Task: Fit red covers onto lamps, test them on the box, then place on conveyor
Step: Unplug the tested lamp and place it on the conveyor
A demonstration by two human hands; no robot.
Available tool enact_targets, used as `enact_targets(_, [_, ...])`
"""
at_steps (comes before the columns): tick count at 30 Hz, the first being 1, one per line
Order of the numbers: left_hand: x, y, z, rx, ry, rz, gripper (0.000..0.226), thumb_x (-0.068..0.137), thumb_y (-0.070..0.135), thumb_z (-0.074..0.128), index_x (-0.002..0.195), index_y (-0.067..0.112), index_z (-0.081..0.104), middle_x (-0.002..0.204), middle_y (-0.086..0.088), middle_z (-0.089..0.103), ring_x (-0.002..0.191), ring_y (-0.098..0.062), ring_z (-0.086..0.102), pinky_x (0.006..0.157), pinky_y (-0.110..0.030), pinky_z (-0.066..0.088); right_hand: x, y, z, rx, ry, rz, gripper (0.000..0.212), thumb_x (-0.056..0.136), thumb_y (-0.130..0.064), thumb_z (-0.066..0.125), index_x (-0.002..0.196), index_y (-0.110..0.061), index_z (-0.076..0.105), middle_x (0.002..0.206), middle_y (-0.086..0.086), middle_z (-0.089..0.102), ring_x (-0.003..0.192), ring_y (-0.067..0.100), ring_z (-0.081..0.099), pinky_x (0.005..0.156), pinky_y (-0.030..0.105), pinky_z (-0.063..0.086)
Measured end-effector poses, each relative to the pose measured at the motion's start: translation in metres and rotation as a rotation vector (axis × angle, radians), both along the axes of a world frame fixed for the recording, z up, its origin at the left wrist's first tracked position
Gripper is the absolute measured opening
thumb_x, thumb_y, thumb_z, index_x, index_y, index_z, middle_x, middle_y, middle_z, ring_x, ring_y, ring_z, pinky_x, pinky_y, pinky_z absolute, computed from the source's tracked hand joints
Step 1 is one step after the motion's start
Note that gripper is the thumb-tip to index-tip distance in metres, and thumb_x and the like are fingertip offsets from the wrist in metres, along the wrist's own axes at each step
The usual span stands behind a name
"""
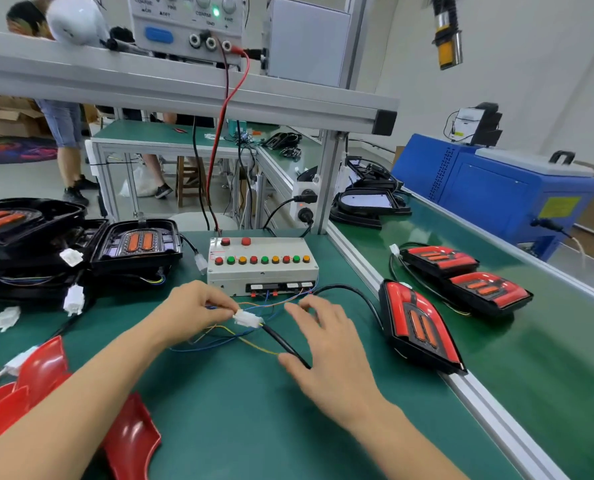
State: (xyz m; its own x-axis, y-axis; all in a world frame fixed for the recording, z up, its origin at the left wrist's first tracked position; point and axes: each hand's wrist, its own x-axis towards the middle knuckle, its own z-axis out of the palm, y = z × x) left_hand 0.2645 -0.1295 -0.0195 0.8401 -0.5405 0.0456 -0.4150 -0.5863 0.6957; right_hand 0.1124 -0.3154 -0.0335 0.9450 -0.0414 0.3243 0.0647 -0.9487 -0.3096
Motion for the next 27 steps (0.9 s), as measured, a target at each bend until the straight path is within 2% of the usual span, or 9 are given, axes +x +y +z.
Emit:
enact_targets(2, [-0.002,-0.001,0.000,-0.001,0.039,-0.036,0.021,0.083,0.007,0.070,0.080,0.027,0.076,0.085,0.008,0.073,0.089,-0.015,0.066,0.089,-0.028,0.049,-0.001,-0.003,-0.007,-0.054,0.000,0.005,0.062,0.089,-0.048,0.051,0.147,-0.028,0.038,0.152,-0.004,0.030,0.132,0.018,0.030,0.107,0.031,0.024])
enact_targets(5, [-0.007,-0.010,0.006,-0.254,0.221,-0.027,0.027,0.089,-0.001,0.059,0.094,0.023,0.073,0.093,0.004,0.073,0.097,-0.015,0.065,0.083,-0.015,0.048,0.005,-0.003,-0.022,-0.093,0.118,0.087,0.052,0.100,-0.049,0.032,0.151,-0.037,0.024,0.159,-0.008,0.018,0.142,0.013,0.018,0.114,0.028,0.008])
enact_targets(7, [0.000,-0.017,0.007,-0.283,0.145,0.071,0.033,0.093,-0.003,0.049,0.115,0.016,0.066,0.110,0.000,0.068,0.110,-0.016,0.057,0.093,-0.018,0.042,0.009,0.000,-0.030,-0.105,0.171,0.113,0.051,0.102,-0.049,0.027,0.151,-0.040,0.019,0.159,-0.009,0.016,0.143,0.010,0.014,0.116,0.026,0.003])
enact_targets(11, [0.017,-0.025,0.005,0.076,-0.207,0.217,0.051,0.091,-0.004,0.040,0.140,0.010,0.044,0.139,-0.009,0.042,0.126,-0.025,0.041,0.105,-0.035,0.034,0.016,0.010,-0.034,-0.157,0.211,0.128,0.062,0.095,-0.059,0.007,0.152,-0.036,0.018,0.156,-0.008,0.021,0.141,0.010,0.018,0.117,0.029,0.003])
enact_targets(15, [0.027,-0.030,-0.001,0.413,-0.367,0.253,0.054,0.091,0.008,0.046,0.144,0.015,0.035,0.149,-0.006,0.028,0.127,-0.029,0.035,0.101,-0.040,0.036,0.021,0.017,-0.030,-0.207,0.195,0.124,0.054,0.102,-0.052,0.019,0.151,-0.030,0.021,0.151,-0.007,0.028,0.137,0.012,0.024,0.115,0.029,0.006])
enact_targets(18, [0.028,-0.033,-0.007,0.530,-0.411,0.262,0.050,0.092,0.014,0.045,0.141,0.019,0.039,0.149,-0.003,0.028,0.126,-0.028,0.037,0.098,-0.039,0.036,0.011,0.013,-0.017,-0.108,0.125,0.122,0.068,0.096,-0.065,0.018,0.149,-0.025,0.032,0.149,-0.007,0.035,0.136,0.012,0.027,0.113,0.021,0.005])
enact_targets(20, [0.028,-0.034,-0.012,0.569,-0.458,0.266,0.051,0.091,0.016,0.046,0.141,0.019,0.037,0.150,-0.003,0.027,0.126,-0.027,0.038,0.096,-0.039,0.037,0.001,-0.002,-0.006,0.082,-0.023,0.030,0.070,0.094,-0.063,0.021,0.143,-0.020,0.046,0.144,-0.003,0.046,0.133,0.013,0.035,0.108,0.015,0.010])
enact_targets(23, [0.028,-0.033,-0.014,0.552,-0.472,0.268,0.053,0.090,0.015,0.047,0.142,0.016,0.036,0.151,-0.003,0.026,0.125,-0.028,0.039,0.095,-0.040,0.038,-0.011,-0.050,0.007,0.098,-0.290,-0.303,0.045,0.098,-0.038,0.047,0.132,-0.011,0.057,0.133,0.005,0.056,0.125,0.023,0.046,0.104,0.025,0.028])
enact_targets(27, [0.025,-0.033,-0.014,0.547,-0.465,0.276,0.052,0.091,0.016,0.046,0.143,0.017,0.036,0.152,-0.002,0.026,0.126,-0.028,0.039,0.097,-0.039,0.037,-0.017,-0.115,0.014,0.105,0.055,-0.778,0.059,0.097,-0.046,0.045,0.140,-0.006,0.041,0.140,0.013,0.048,0.127,0.034,0.042,0.101,0.042,0.035])
